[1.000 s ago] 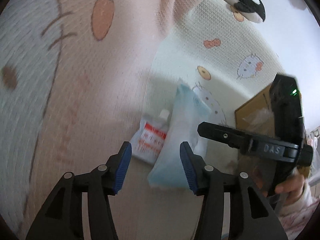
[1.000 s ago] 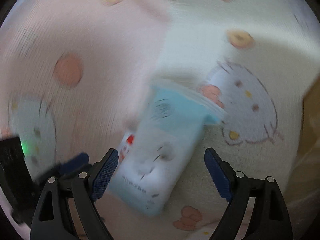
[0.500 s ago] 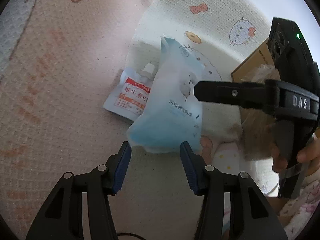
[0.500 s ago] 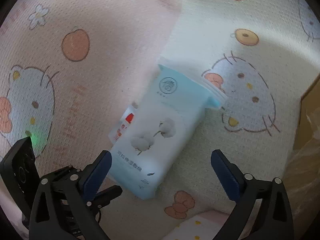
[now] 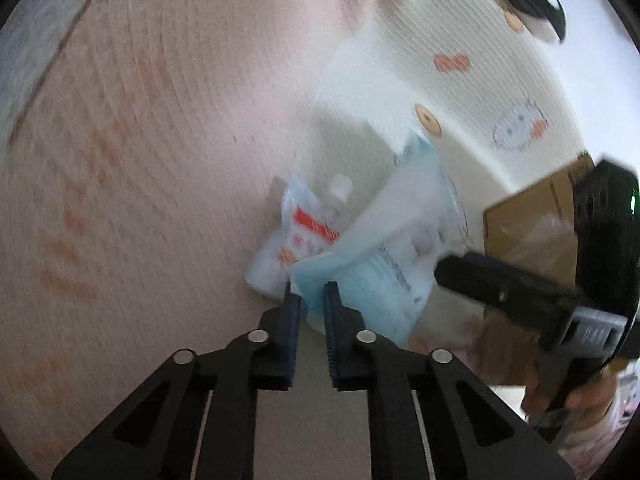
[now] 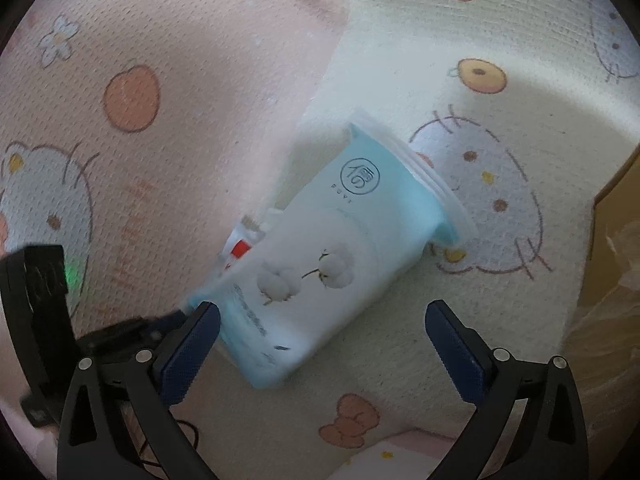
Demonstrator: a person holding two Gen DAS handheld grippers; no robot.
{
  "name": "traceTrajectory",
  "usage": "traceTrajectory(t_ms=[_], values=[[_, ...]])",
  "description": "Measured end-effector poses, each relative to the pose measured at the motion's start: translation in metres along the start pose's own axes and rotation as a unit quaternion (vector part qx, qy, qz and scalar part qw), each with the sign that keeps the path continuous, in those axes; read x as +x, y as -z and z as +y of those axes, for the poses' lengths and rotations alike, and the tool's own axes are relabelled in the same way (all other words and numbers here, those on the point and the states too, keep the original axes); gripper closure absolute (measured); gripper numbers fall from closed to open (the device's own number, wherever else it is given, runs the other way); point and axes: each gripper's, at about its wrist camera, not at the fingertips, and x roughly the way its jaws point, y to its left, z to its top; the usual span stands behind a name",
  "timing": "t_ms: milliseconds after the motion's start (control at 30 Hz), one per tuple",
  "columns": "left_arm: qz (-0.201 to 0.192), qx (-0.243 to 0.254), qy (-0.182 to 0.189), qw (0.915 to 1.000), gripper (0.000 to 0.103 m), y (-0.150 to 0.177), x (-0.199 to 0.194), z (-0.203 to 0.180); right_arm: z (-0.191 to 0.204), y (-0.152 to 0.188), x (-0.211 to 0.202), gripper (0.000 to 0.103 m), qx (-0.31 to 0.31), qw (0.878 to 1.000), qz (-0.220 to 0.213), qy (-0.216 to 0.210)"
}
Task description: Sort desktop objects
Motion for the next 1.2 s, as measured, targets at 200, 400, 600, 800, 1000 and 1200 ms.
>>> traceTrajectory(t_ms=[200, 400, 600, 800, 1000, 1200], values=[[0.0, 0.033, -0.041, 0.9986, 0.1, -0.033, 0.002, -0.007, -0.006, -0.008, -0.008, 0.001, 0.011, 0.995, -0.032, 0.089], [-0.016, 0.039, -0.059, 0.9974, 0.101, -0.066, 0.014, -0.006, -0.003, -0.022, -0.02, 0.001, -0.014, 0.986, -0.073, 0.152], [-0.027, 0.066, -0.058, 0.9958, 0.101, -0.087, 0.02, -0.018, -0.028, -0.034, -0.012, 0.001, 0.062, 0.991, -0.099, 0.065], [-0.018, 0.019, -0.044, 0.9987, 0.085, -0.087, 0.021, -0.013, -0.049, -0.03, 0.006, 0.001, 0.131, 0.989, -0.067, 0.027], [-0.008, -0.018, 0.046, 0.9987, 0.051, -0.065, 0.002, -0.012, -0.046, -0.032, 0.011, 0.001, 0.129, 0.989, -0.075, -0.019], [-0.024, 0.011, -0.003, 0.9996, 0.042, -0.05, -0.016, -0.024, -0.047, -0.033, 0.021, 0.001, 0.137, 0.987, -0.06, -0.051]])
